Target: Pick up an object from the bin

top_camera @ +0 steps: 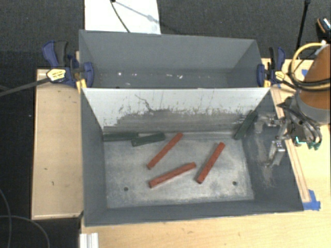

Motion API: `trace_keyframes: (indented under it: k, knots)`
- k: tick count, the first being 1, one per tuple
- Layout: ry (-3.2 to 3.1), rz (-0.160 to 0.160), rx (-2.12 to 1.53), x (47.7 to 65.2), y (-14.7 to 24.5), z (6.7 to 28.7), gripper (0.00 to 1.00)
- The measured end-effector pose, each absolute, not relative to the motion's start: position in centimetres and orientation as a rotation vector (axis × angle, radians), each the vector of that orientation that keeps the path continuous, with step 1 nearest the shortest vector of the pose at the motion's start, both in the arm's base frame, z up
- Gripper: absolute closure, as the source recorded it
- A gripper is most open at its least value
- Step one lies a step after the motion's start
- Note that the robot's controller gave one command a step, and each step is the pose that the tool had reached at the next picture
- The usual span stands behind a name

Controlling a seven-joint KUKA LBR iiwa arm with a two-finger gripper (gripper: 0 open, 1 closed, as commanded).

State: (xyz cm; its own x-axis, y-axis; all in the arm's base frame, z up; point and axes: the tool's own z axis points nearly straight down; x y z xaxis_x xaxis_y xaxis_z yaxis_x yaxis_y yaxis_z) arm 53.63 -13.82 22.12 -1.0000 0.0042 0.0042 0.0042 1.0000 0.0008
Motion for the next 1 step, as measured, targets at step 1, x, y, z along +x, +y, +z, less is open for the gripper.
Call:
trace_keyframes:
  k: [1]
  knots:
    - [-3.094, -0.006, 0.526, 58.68, -4.44, 6.74, 0.00]
